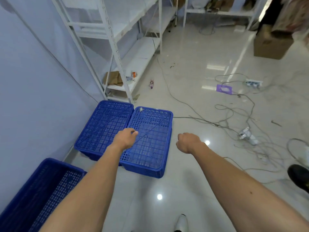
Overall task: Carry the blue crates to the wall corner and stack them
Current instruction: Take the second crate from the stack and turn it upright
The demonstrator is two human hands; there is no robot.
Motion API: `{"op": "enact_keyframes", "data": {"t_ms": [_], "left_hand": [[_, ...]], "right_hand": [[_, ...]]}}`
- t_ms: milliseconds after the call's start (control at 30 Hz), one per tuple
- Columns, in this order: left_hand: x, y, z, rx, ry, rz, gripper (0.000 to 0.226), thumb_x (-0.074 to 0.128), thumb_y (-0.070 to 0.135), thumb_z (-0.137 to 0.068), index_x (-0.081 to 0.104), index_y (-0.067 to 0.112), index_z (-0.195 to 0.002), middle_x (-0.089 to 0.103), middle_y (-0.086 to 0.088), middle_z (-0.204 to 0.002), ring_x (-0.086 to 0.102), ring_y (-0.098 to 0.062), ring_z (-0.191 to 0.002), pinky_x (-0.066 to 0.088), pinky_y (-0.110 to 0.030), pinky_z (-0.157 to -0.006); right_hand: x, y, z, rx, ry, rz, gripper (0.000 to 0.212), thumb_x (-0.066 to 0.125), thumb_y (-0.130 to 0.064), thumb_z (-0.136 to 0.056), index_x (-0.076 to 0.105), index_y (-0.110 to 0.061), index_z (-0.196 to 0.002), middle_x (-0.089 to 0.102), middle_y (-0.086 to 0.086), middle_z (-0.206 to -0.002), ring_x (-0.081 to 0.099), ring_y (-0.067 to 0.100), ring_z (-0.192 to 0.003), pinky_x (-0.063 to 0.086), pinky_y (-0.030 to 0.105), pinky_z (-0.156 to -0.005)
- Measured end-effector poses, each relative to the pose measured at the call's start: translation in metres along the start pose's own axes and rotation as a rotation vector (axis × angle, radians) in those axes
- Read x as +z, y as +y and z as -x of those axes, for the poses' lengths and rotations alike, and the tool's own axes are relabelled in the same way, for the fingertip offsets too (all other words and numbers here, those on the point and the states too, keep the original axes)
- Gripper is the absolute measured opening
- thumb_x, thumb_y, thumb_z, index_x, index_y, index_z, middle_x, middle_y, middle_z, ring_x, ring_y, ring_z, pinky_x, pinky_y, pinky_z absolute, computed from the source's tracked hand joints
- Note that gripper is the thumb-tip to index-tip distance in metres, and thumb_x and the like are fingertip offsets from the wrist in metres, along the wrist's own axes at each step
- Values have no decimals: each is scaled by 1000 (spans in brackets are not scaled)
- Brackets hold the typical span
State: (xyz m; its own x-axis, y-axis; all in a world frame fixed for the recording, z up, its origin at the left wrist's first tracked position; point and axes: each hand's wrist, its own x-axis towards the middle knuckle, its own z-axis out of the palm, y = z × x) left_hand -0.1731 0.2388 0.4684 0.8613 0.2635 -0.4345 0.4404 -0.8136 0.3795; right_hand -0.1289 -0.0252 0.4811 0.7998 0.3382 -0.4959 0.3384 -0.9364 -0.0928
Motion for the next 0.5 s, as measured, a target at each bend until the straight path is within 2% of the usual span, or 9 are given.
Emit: {"op": "enact_keyframes", "data": {"t_ms": [200,333,500], "left_hand": [[19,22,-29,-3,-53,-4,34,45,36,-103,60,21,-130,61,-6,-134,57,-20,-84,48,-37,-78],[14,18,-59,-17,-80,5,36,46,36,-102,60,20,-130,58,-6,-139,60,-24,-104,45,-35,-83],[14,-3,-123,-44,-174,28,35,44,34,-104,58,19,-133,54,-6,-143,58,-28,-115,47,-41,-90]], "right_hand": [[15,35,-27,54,-72,-40,39,36,-24,-97,53,-10,-129,56,12,-132,55,32,-117,43,35,-92],[18,37,-53,76,-114,-61,39,36,-26,-98,50,-9,-130,55,12,-132,55,31,-116,43,35,-91],[34,21,-106,118,-169,-106,37,37,-25,-97,50,-8,-127,55,14,-131,54,32,-117,42,35,-93]]}}
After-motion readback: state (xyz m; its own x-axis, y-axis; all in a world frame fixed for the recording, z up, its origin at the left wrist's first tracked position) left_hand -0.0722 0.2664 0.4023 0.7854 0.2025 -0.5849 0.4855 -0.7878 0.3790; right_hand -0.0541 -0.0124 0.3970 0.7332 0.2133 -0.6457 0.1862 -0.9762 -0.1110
